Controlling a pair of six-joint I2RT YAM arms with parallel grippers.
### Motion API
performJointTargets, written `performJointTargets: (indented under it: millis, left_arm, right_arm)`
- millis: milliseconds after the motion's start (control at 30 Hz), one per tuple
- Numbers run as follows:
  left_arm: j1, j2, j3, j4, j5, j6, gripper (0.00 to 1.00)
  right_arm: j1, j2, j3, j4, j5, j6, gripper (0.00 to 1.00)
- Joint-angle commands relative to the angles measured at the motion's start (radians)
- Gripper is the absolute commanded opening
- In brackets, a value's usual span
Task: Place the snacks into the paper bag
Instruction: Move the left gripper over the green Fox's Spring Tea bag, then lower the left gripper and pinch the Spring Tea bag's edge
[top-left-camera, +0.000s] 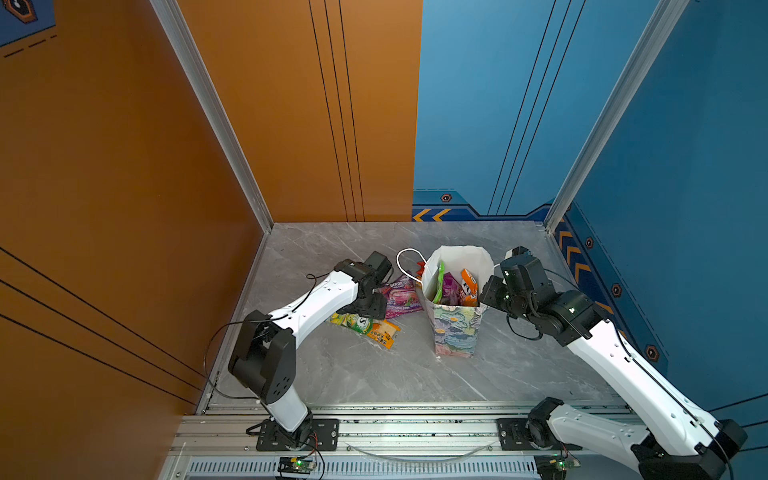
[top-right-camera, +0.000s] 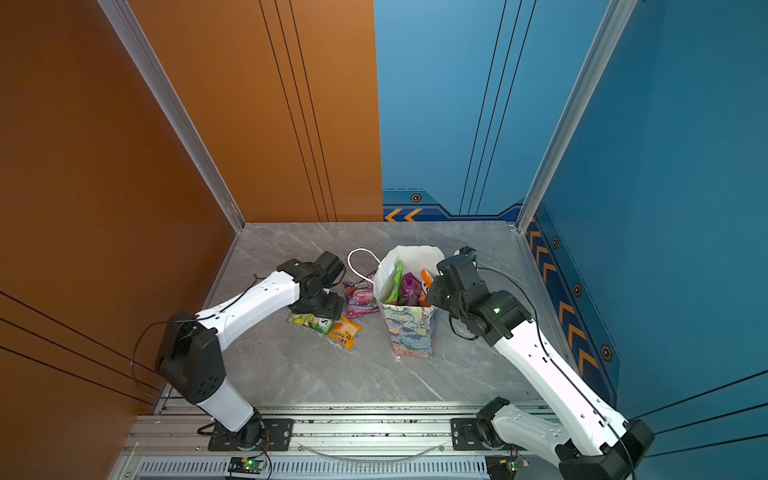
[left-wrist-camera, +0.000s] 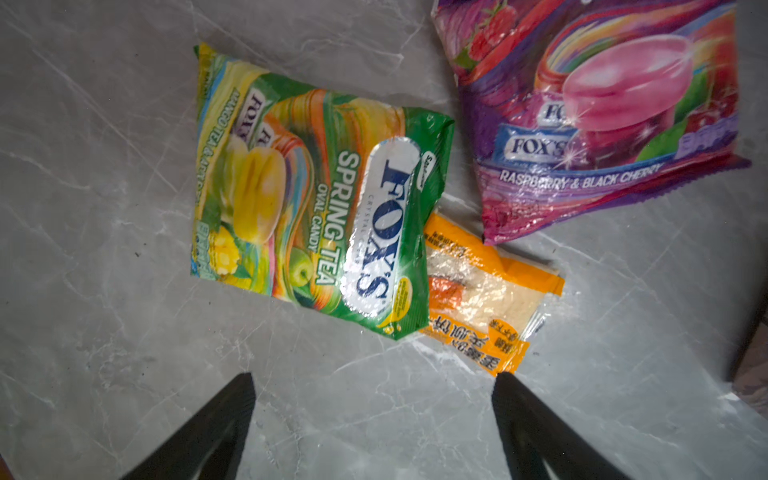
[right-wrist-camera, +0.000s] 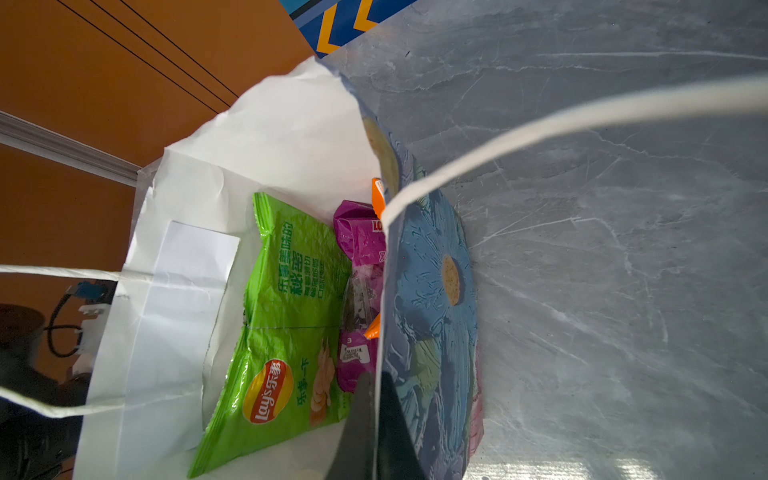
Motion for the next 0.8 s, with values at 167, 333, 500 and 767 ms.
performJointTargets:
  millis: [167, 333, 500, 767]
  left_arm:
    - [-0.02, 0.173, 0.143, -0.06, -0.072, 0.048, 0.83]
    - [-0.019, 0.248, 0.175, -0.079, -0.1, 0.055, 0.74]
    - [-0.018, 0.289, 0.18, -0.078, -0.099, 0.048, 0.64]
    - [-0.007, 0.327, 0.169, -0.075, -0.113, 0.036, 0.56]
  right_arm:
    - [-0.011, -0.049, -0.002, 0.035, 0.015, -0.021, 0.0]
    - [-0.013, -0.054, -0.008, 0.033, 0.013, -0.019, 0.0]
    - [-0.015, -0.054, -0.01, 0.034, 0.013, -0.018, 0.0]
    - [-0.014, -0.049, -0.016, 0.038, 0.006, -0.015, 0.0]
